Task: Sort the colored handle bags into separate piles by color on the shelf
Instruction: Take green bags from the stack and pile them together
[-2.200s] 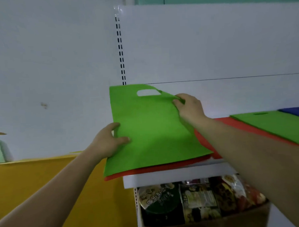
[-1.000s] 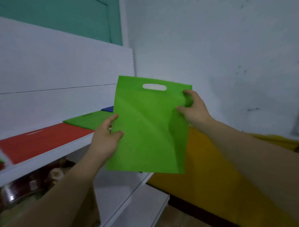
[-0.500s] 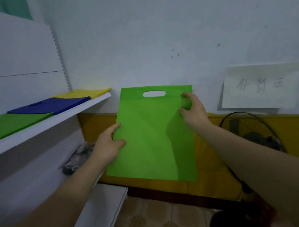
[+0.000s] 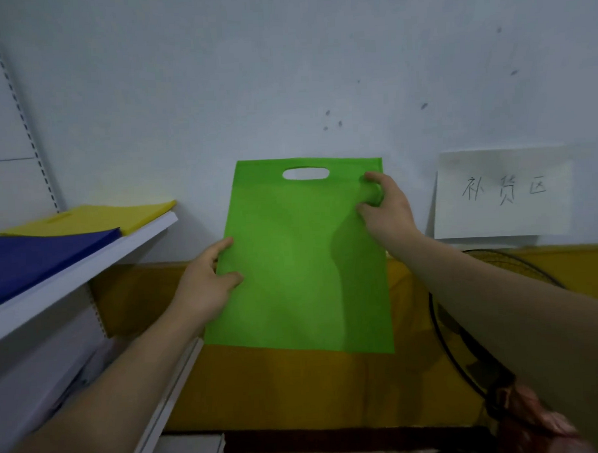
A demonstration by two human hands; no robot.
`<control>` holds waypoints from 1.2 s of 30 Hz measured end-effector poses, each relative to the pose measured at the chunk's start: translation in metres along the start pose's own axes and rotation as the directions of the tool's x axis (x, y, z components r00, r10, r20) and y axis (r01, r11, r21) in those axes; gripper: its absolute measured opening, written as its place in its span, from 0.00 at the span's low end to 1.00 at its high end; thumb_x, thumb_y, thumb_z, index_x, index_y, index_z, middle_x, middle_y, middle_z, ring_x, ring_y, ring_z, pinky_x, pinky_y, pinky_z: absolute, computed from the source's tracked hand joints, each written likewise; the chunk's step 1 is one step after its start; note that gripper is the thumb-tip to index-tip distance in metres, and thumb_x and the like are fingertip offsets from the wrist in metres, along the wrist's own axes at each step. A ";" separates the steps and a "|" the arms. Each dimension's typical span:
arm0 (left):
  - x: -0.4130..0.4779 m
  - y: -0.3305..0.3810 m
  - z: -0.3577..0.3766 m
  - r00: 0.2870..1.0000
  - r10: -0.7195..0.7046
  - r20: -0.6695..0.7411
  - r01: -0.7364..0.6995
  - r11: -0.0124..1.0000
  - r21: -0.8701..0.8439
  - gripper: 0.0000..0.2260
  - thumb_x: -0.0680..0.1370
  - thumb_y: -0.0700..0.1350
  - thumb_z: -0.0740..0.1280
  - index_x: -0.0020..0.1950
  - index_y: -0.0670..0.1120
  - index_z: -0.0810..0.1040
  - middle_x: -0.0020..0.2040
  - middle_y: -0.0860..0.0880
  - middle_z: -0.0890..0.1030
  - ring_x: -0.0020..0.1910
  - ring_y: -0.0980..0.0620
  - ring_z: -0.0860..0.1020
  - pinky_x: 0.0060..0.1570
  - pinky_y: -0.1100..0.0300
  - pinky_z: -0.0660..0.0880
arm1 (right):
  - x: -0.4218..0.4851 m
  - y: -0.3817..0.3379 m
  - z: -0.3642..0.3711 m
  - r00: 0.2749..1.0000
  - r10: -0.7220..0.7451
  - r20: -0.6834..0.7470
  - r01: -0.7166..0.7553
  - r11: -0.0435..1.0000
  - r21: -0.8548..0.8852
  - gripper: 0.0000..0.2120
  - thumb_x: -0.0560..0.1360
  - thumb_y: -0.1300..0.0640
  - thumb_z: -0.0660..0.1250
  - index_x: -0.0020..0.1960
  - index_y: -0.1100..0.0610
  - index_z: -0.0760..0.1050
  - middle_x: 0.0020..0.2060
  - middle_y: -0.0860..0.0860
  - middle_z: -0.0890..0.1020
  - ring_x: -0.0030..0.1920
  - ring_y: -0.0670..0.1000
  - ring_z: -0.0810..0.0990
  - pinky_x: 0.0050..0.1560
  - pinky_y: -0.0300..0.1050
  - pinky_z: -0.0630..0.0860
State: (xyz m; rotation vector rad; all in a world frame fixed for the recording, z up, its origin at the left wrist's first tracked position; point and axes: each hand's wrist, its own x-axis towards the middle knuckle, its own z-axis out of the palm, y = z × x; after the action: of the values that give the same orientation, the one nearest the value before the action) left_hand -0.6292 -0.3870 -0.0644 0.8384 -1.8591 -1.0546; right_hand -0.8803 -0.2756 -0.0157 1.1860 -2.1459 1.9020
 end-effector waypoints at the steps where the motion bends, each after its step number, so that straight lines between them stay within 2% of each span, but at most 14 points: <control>1: 0.009 -0.003 -0.004 1.000 0.006 -0.003 -0.006 1.000 0.007 0.28 0.75 0.31 0.66 0.72 0.48 0.66 0.62 0.45 0.77 0.46 0.51 0.78 0.39 0.65 0.74 | 0.006 -0.001 0.008 1.000 -0.005 -0.005 0.006 1.000 0.004 0.24 0.74 0.65 0.64 0.66 0.47 0.69 0.50 0.50 0.76 0.37 0.51 0.78 0.36 0.43 0.77; 4: 0.031 -0.013 -0.016 1.000 0.007 -0.021 -0.006 1.000 0.028 0.28 0.75 0.32 0.66 0.72 0.49 0.66 0.61 0.46 0.76 0.42 0.57 0.77 0.35 0.68 0.71 | 0.022 -0.003 0.035 1.000 -0.014 -0.002 0.014 1.000 0.020 0.24 0.74 0.65 0.64 0.66 0.46 0.69 0.52 0.50 0.77 0.42 0.53 0.80 0.42 0.46 0.79; 10: 0.065 -0.032 -0.047 0.995 0.020 -0.096 -0.010 0.995 0.101 0.28 0.75 0.32 0.66 0.73 0.49 0.66 0.61 0.50 0.74 0.41 0.64 0.74 0.31 0.76 0.71 | 0.055 -0.004 0.097 0.998 -0.028 0.065 0.024 0.998 0.057 0.24 0.75 0.65 0.63 0.67 0.45 0.68 0.51 0.49 0.75 0.38 0.52 0.78 0.39 0.46 0.79; 12: 0.075 -0.036 -0.058 0.990 0.013 -0.141 0.004 0.993 0.118 0.28 0.75 0.33 0.66 0.73 0.48 0.65 0.62 0.51 0.73 0.44 0.60 0.75 0.40 0.72 0.73 | 0.070 -0.005 0.123 0.994 -0.056 0.098 0.047 0.995 0.087 0.24 0.75 0.65 0.63 0.67 0.46 0.68 0.51 0.50 0.75 0.39 0.52 0.78 0.41 0.47 0.79; 14: 0.084 -0.040 -0.070 0.982 0.014 -0.189 0.016 0.988 0.156 0.28 0.75 0.33 0.66 0.73 0.48 0.65 0.66 0.49 0.73 0.53 0.56 0.74 0.50 0.64 0.71 | 0.086 -0.007 0.151 0.988 -0.089 0.129 0.073 0.990 0.124 0.24 0.74 0.65 0.64 0.67 0.46 0.69 0.51 0.49 0.74 0.39 0.49 0.77 0.41 0.45 0.78; 17: 0.100 -0.043 -0.088 0.958 0.027 -0.286 0.037 0.976 0.216 0.27 0.75 0.33 0.67 0.73 0.47 0.66 0.66 0.47 0.73 0.55 0.54 0.73 0.52 0.62 0.70 | 0.110 -0.012 0.197 0.973 -0.155 0.173 0.122 0.975 0.187 0.24 0.73 0.64 0.65 0.66 0.48 0.69 0.51 0.49 0.75 0.37 0.44 0.75 0.40 0.41 0.74; 20: 0.116 -0.046 -0.105 0.922 0.031 -0.387 0.087 0.955 0.283 0.27 0.75 0.34 0.67 0.72 0.47 0.67 0.64 0.45 0.75 0.53 0.52 0.74 0.51 0.61 0.70 | 0.133 -0.019 0.242 0.951 -0.197 0.238 0.135 0.958 0.253 0.24 0.73 0.64 0.65 0.67 0.48 0.69 0.50 0.48 0.75 0.37 0.45 0.75 0.42 0.40 0.74; 24: 0.127 -0.048 -0.130 0.854 0.030 -0.520 0.192 0.910 0.368 0.28 0.74 0.35 0.68 0.72 0.49 0.67 0.64 0.45 0.74 0.52 0.51 0.73 0.50 0.61 0.69 | 0.153 -0.034 0.303 0.914 -0.239 0.328 0.115 0.927 0.356 0.24 0.73 0.64 0.65 0.67 0.49 0.69 0.47 0.47 0.75 0.34 0.40 0.73 0.38 0.36 0.71; 26: 0.121 -0.048 -0.141 0.818 0.018 -0.575 0.250 0.889 0.383 0.28 0.74 0.35 0.68 0.72 0.49 0.67 0.65 0.46 0.74 0.52 0.52 0.73 0.50 0.62 0.68 | 0.152 -0.044 0.334 0.884 -0.270 0.381 0.102 0.908 0.406 0.24 0.73 0.65 0.65 0.67 0.50 0.70 0.49 0.47 0.75 0.35 0.41 0.74 0.41 0.37 0.71; 31: 0.081 -0.047 -0.178 0.669 0.013 -0.743 0.378 0.855 0.355 0.28 0.73 0.33 0.69 0.71 0.48 0.69 0.60 0.46 0.76 0.55 0.50 0.76 0.57 0.59 0.71 | 0.116 -0.085 0.397 0.781 -0.378 0.498 0.079 0.850 0.521 0.25 0.72 0.65 0.65 0.67 0.50 0.70 0.53 0.47 0.74 0.48 0.49 0.77 0.51 0.40 0.74; 33: 0.059 -0.042 -0.192 0.610 0.004 -0.793 0.416 0.849 0.325 0.27 0.73 0.33 0.69 0.70 0.48 0.70 0.58 0.48 0.75 0.52 0.51 0.75 0.54 0.61 0.71 | 0.092 -0.104 0.415 0.733 -0.417 0.537 0.052 0.822 0.568 0.25 0.72 0.66 0.65 0.67 0.51 0.70 0.52 0.47 0.74 0.50 0.49 0.76 0.51 0.39 0.74; 36: 0.022 -0.029 -0.213 0.528 0.033 -0.849 0.462 0.827 0.319 0.27 0.73 0.33 0.69 0.70 0.48 0.70 0.58 0.48 0.73 0.53 0.52 0.73 0.58 0.60 0.70 | 0.054 -0.135 0.438 0.658 -0.463 0.593 -0.008 0.784 0.620 0.25 0.72 0.66 0.64 0.67 0.50 0.69 0.53 0.48 0.75 0.49 0.49 0.77 0.49 0.39 0.75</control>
State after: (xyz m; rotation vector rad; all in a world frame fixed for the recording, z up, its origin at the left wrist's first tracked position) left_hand -0.4465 -0.4916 -0.0166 1.6056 -1.1635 -0.1203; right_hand -0.6503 -0.6746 0.0152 2.5897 -1.4281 2.2655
